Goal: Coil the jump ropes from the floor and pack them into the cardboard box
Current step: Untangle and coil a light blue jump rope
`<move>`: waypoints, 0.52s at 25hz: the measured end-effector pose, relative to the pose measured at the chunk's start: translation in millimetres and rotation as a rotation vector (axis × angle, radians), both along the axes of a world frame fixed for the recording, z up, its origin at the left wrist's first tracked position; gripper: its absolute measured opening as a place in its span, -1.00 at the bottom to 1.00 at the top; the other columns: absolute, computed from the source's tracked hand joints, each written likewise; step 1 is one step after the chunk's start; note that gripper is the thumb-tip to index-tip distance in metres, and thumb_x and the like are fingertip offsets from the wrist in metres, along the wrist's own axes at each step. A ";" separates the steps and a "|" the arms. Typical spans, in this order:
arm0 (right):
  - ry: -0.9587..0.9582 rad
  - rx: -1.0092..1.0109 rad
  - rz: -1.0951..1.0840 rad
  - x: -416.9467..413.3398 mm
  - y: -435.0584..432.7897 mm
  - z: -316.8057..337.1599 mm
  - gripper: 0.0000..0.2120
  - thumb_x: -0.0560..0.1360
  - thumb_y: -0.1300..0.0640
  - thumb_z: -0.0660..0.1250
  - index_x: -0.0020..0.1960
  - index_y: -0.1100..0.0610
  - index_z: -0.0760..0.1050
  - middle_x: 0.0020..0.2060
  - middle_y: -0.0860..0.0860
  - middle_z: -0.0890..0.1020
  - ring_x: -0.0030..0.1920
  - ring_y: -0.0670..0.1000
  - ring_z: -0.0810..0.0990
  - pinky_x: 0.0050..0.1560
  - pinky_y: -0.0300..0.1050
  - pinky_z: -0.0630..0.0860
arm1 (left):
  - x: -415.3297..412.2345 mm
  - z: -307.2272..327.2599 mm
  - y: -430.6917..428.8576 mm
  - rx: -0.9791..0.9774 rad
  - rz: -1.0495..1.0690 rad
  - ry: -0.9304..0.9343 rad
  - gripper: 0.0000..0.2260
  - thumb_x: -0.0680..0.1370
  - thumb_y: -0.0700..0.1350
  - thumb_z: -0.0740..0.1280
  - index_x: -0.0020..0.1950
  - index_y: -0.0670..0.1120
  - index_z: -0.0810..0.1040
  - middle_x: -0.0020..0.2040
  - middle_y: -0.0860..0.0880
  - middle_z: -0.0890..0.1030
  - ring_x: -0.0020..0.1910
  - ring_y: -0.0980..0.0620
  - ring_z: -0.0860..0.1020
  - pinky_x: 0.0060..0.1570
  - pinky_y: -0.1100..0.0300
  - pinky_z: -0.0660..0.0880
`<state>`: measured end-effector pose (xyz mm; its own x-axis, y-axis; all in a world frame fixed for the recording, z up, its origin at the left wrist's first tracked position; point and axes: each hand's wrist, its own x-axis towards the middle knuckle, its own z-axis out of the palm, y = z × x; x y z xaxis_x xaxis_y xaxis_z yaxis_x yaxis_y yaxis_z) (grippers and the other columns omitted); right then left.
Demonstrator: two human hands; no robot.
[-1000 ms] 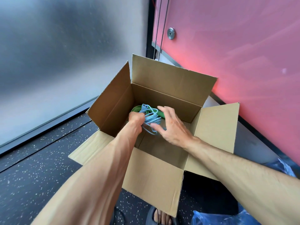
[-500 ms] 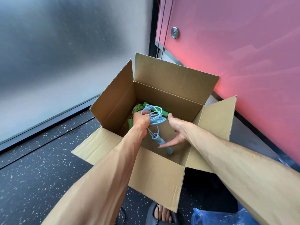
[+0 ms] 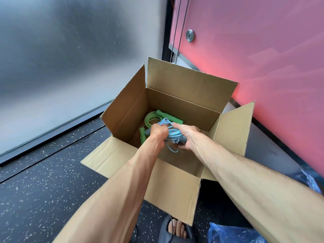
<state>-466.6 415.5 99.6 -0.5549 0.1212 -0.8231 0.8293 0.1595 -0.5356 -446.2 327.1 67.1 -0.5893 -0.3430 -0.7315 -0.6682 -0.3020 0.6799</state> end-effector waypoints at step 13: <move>-0.187 -0.061 0.274 -4.3 24.0 -5.2 -0.87 0.54 0.09 0.40 -0.10 0.14 0.53 -0.23 0.08 0.60 -0.32 -0.01 0.54 -0.52 -0.27 0.41 | 20.2 4.4 -2.7 0.274 0.101 -0.023 -0.56 0.51 -0.54 0.04 0.30 -0.31 0.48 0.23 -0.35 0.52 0.10 -0.30 0.57 0.01 -0.10 0.52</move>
<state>-470.9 439.5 94.3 -0.3984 -0.0645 -0.9150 0.8449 0.3624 -0.3934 -426.0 324.4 71.6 -0.5443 -0.1874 -0.8177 -0.6395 -0.5382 0.5490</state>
